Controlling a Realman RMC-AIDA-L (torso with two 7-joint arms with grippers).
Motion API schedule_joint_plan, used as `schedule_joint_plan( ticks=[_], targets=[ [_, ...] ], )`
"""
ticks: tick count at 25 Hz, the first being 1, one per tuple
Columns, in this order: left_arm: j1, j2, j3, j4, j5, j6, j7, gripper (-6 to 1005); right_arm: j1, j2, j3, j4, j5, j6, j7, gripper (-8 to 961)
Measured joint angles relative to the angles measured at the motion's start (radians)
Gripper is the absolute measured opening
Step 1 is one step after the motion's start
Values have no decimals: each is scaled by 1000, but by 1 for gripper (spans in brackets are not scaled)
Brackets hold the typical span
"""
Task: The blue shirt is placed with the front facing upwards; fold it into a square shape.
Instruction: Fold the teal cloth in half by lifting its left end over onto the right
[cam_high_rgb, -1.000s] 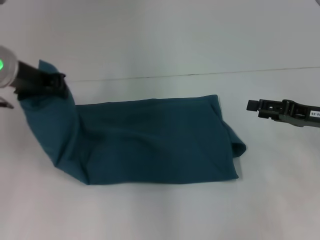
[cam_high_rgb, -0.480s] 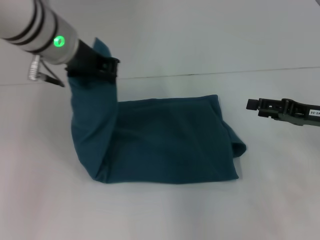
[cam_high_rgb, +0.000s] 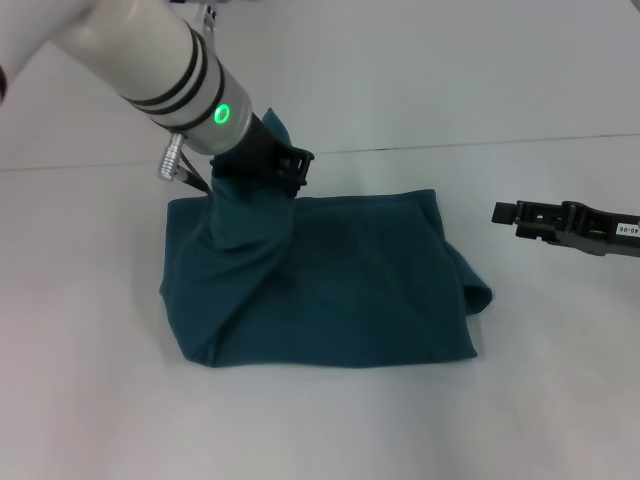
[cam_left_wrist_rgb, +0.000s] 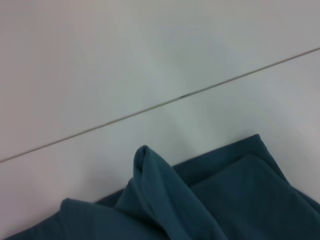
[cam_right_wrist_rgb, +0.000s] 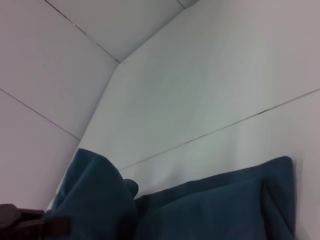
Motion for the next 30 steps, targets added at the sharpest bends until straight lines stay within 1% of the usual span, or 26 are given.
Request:
schedule_joint_plan(
  ticks=[5,8,10,14,16,20,24,27,30],
  targets=[
    [-18,-3,7,-41,-9,-26,1,101,-3,0,0,0,0,0,1,703],
    [-22,-4,39,-43,-36,-23,1,101,-2,-2,0,0,0,0,1,704],
    [-21,-5,57,-25,-50,-8,1,102,-2,-3,0,1,0,0,2,704],
    [-15,-4,63,43,-55,41,1,102,-6,-5,0,1,1,0,5,704],
    [-17,-4,65,46,-56,46,1,102,-7,-5,0,1,1,0,6,704],
    [-35,-4,66,-35,-56,-2,0,103,-6,-3,0,1,1,0,6,703],
    [-38,-3,62,-70,-63,-42,1,103,-4,-3,0,2,1,3,6,703],
    [-26,1,57,-71,-129,-60,15,103,-3,-3,-1,3,-1,3,6,704],
    [2,6,29,-45,-249,-63,70,104,-4,-5,-1,9,-1,4,6,704]
  ],
)
